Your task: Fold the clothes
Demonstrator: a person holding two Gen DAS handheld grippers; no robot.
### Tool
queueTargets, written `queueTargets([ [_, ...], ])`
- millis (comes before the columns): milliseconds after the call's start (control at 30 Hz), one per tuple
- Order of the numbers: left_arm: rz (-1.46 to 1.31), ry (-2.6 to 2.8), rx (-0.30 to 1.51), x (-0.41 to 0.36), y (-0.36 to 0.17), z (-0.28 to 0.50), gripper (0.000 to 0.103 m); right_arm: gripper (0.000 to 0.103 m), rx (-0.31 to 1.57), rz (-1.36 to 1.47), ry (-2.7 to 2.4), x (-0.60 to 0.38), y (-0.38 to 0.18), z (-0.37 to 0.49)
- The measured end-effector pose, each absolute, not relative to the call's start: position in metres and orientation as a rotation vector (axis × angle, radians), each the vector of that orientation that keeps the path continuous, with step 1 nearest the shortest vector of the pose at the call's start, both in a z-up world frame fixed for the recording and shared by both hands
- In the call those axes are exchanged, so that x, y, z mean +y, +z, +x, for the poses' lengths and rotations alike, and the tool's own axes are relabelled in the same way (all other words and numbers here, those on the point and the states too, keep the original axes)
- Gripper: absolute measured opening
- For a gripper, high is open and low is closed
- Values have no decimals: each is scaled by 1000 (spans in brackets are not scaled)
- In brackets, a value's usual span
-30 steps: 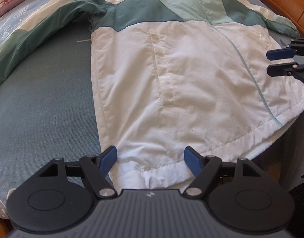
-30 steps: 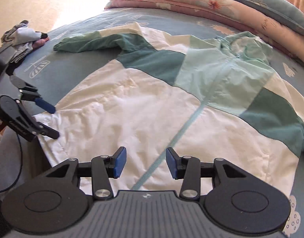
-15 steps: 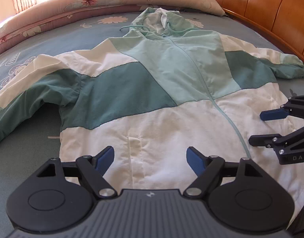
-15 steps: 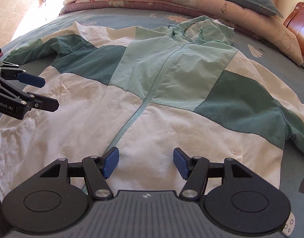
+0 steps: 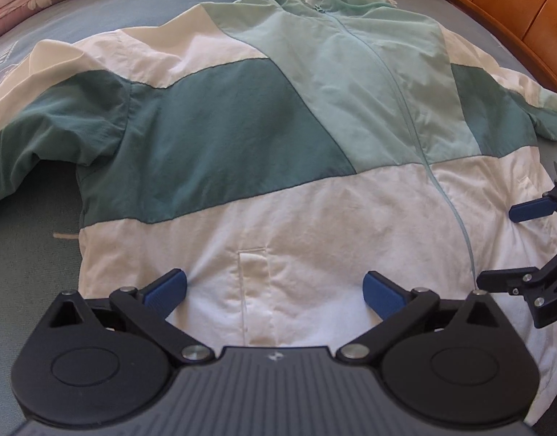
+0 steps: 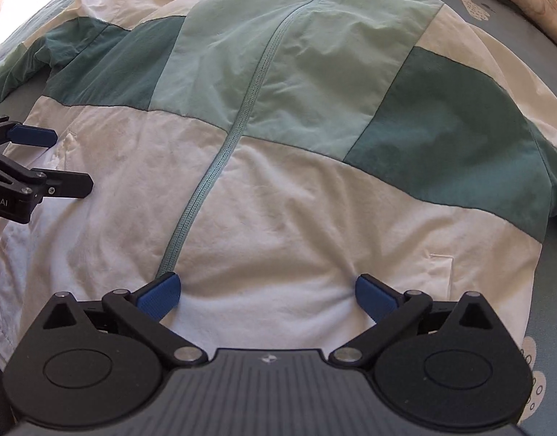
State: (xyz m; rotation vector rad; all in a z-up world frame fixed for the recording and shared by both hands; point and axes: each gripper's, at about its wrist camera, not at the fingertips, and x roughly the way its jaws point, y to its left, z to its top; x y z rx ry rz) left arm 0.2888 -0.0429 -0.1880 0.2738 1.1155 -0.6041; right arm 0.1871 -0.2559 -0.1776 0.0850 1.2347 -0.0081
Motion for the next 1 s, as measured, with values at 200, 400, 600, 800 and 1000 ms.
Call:
queueTargets([
  [200, 193, -571, 1279, -42, -184, 316, 102, 103, 1266, 111, -57, -252, -179, 191],
  [400, 86, -503, 1512, -46, -173, 351, 102, 103, 1304, 118, -68, -249, -179, 193],
  [600, 0, -589, 1350, -72, -133, 386, 102, 103, 1310, 124, -67, -245, -180, 189],
  [800, -126, -610, 1279, -119, -151, 440, 102, 103, 1361, 124, -40, -243, -177, 193],
  [1000, -194, -377, 1316, -64, -185, 436, 98, 103, 1307, 222, -64, -272, -158, 186],
])
